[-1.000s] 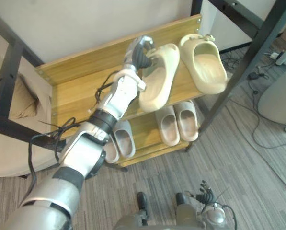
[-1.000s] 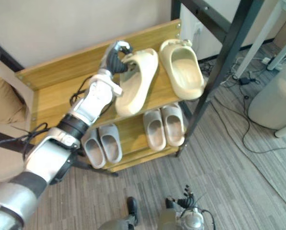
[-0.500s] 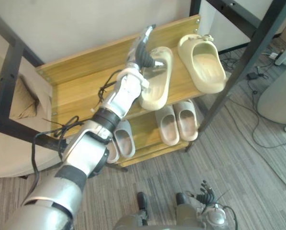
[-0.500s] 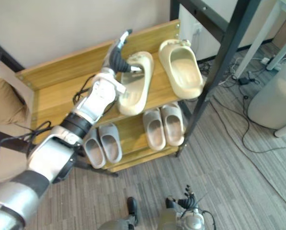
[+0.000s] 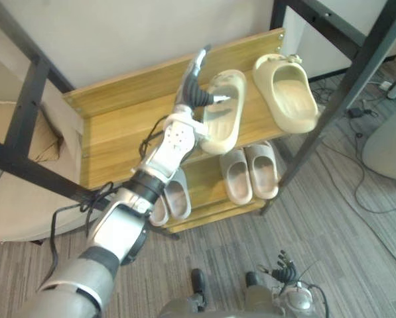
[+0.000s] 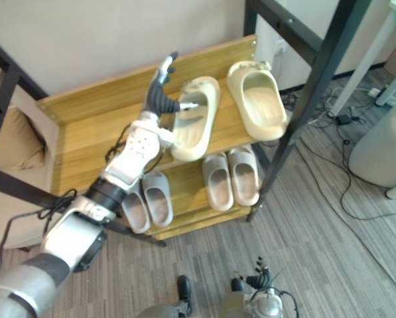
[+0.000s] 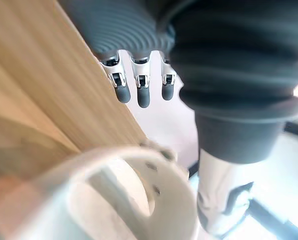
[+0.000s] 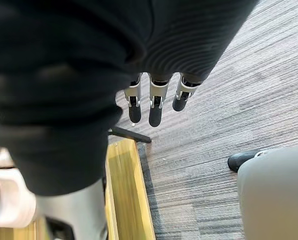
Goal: Organize the slippers on the shoe rack
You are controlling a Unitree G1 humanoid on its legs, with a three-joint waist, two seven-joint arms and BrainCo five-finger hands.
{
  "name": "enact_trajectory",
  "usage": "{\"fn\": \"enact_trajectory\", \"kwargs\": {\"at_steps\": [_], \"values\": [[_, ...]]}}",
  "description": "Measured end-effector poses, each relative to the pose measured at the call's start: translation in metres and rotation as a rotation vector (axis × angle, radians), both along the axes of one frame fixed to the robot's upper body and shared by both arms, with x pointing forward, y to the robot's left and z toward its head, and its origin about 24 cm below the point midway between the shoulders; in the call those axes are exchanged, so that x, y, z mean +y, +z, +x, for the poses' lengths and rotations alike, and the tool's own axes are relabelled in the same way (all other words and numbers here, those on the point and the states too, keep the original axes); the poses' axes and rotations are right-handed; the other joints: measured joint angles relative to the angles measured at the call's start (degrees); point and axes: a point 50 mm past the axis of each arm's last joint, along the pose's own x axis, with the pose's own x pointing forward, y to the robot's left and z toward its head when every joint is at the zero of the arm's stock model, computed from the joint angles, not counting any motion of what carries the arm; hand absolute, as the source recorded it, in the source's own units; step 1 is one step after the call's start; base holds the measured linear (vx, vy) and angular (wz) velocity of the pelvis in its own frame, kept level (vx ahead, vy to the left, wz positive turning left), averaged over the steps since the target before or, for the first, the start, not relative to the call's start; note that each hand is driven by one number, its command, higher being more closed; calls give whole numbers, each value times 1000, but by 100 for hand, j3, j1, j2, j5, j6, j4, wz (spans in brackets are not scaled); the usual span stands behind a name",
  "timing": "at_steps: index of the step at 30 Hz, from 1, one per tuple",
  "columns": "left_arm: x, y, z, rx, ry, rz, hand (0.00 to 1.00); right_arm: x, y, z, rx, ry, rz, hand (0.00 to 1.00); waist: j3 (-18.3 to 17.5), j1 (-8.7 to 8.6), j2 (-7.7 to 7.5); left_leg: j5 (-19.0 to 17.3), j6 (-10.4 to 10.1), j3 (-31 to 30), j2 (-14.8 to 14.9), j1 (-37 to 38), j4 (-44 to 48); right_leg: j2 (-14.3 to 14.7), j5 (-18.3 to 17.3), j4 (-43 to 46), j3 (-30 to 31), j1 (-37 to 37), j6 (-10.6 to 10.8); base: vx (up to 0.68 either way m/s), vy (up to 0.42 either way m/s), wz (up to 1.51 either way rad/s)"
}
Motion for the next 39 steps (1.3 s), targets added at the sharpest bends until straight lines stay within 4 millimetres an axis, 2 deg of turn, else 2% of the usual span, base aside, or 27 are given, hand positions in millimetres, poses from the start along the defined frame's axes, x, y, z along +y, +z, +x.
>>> {"fn": "enact_trajectory", "kwargs": {"at_steps": [4,6,14,19,22,29,32,39], "values": [[10,-13,-16,2,-16,-90,0,-1,-2,-2,17,2,-1,0,0,80,-1,8,10,-127,-51,44,0,-62,-51,7,-135,115,27,18,-1,23],[16,-26,-29,17,-34,-156,0,-1,-4,-4,30,8,-6,0,-6,145,-6,7,10,-232,-100,106,0,-105,-105,26,-222,221,38,25,-3,24],[21,-52,-50,91,-72,-316,0,1,-7,-6,53,18,-1,0,-32,223,-57,25,17,-451,-148,128,-1,-172,-207,98,-488,333,50,15,-12,18],[8,-63,-57,154,-151,-369,0,5,-11,-7,79,49,-3,0,-89,274,-148,29,11,-506,-148,159,-1,-175,-231,98,-563,395,34,12,-19,7],[-8,-67,-62,186,-233,-360,0,6,-13,-8,91,49,1,0,-128,274,-218,50,7,-615,-151,150,-2,-175,-240,89,-653,428,27,-2,-22,12],[-19,-79,-67,238,-286,-333,0,9,-15,-9,109,61,3,0,-164,264,-289,50,2,-632,-114,184,-5,-134,-209,-91,-744,520,6,-5,-14,4],[-27,-91,-67,293,-311,-311,0,10,-16,-8,118,61,4,0,-159,230,-301,41,-10,-607,-70,176,-5,-77,-106,-255,-724,584,-17,12,-15,-6],[-45,-88,-71,293,-378,-316,0,12,-17,-6,121,61,11,0,-129,186,-364,2,-62,-441,28,172,-6,25,16,-457,-593,602,-62,8,-14,-11]]}}
